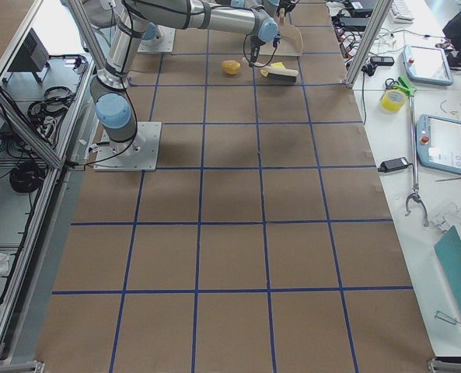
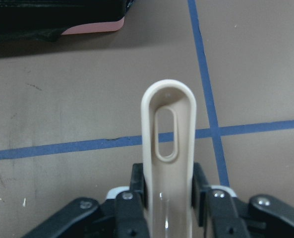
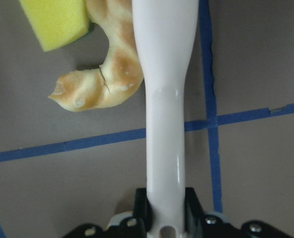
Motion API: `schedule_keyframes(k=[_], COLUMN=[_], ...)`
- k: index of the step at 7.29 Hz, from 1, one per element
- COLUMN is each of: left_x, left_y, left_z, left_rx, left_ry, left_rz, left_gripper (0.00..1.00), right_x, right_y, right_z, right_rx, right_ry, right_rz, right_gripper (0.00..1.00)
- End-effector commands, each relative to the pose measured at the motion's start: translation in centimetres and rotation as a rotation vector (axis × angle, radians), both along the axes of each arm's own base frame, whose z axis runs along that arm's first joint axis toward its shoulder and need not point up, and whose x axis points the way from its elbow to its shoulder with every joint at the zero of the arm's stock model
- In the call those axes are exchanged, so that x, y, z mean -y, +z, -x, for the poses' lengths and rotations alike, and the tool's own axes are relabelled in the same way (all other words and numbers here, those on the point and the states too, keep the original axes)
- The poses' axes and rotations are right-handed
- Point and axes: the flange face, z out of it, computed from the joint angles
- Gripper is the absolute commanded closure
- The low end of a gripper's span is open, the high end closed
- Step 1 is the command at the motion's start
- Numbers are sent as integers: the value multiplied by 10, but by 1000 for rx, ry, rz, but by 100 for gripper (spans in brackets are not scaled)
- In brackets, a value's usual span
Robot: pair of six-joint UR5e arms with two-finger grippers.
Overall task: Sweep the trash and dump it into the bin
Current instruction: 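Sweep the sponge and bread piece into the dustpan with the brush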
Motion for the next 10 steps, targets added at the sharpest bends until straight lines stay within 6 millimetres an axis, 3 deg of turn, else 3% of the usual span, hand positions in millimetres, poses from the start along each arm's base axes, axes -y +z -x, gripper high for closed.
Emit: schedule_keyframes(k=[1, 5, 8, 10], left_x=[0, 0, 0, 0], left_y=[0, 0, 0, 0], left_z=[0, 1, 3, 4], left_rx=[0, 0, 0, -1], left_ry=[0, -2, -5, -7], left_rz=[-1, 1, -1, 0], left_gripper=[100, 100, 100, 100], right_x=[5, 13, 15, 14], right_y=[-7, -4, -1, 3], right_z=[-32, -96, -126, -135], right_rx=[19, 132, 217, 272], right_ry=[-35, -64, -83, -91], right_rz=[7, 5, 22, 19], right_gripper=[100, 100, 100, 100])
